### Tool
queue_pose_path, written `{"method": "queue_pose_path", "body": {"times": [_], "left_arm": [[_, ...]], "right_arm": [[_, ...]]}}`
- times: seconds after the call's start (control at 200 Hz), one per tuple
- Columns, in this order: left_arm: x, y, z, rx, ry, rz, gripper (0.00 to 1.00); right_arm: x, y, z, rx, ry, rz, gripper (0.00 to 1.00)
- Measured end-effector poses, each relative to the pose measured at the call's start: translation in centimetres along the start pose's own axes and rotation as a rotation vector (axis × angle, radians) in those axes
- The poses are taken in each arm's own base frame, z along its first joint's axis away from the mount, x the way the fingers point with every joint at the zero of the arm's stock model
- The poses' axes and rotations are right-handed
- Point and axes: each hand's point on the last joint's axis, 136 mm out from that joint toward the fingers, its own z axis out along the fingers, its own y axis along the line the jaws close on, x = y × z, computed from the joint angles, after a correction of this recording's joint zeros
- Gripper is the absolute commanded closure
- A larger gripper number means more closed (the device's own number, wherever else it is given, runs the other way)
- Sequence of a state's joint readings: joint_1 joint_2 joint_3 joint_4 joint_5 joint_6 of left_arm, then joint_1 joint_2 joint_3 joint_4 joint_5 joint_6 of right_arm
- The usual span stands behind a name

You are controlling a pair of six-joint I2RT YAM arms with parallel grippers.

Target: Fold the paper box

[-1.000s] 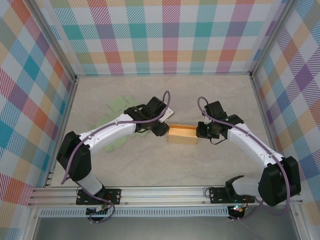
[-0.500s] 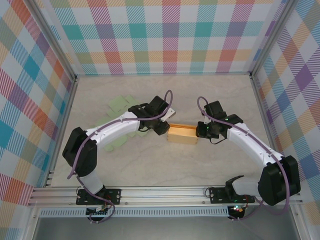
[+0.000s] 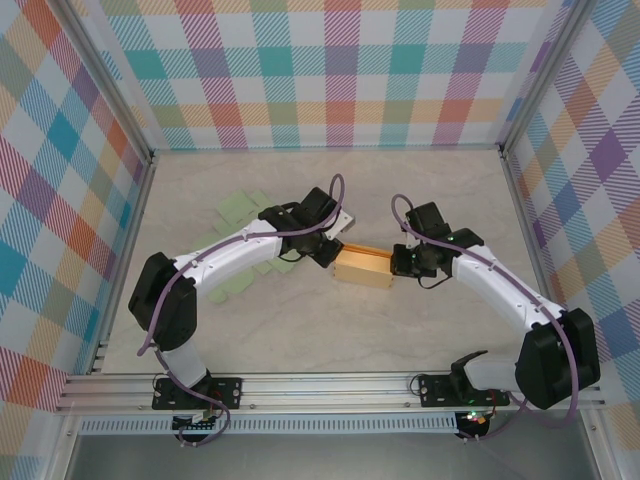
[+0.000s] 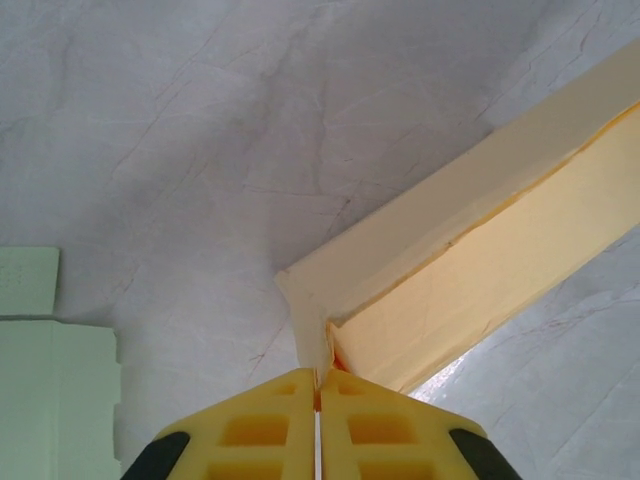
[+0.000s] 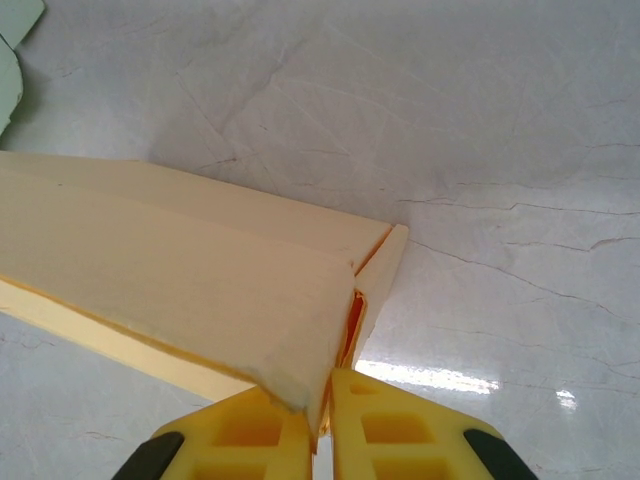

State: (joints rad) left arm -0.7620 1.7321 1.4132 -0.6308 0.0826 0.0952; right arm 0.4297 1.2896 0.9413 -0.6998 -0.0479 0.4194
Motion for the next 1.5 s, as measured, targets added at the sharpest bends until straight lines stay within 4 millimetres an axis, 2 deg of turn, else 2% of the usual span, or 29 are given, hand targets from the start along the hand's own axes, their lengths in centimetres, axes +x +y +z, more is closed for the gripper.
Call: {"method": "queue_pose_path", "body": {"times": [0.435,1.185,1.5], "left_arm": [[0.1,-0.5,-0.1,0.047,0.021,-0.078,0.97],[-0.2,-1.4,-0.2,0.162,0.017,-0.244,0.97],[1.3,-0.8,0.8,0.126,0.049,-0.253,0.97]], "right_arm": [[-0.1,0.0,0.3,0.046,0.002,-0.039,0.87],[-0.4,-0.3,0.5,0.1,-0.003,-0.059,0.87],[-0.4,0.0,0.5,0.093,-0.002,-0.067,0.87]]}}
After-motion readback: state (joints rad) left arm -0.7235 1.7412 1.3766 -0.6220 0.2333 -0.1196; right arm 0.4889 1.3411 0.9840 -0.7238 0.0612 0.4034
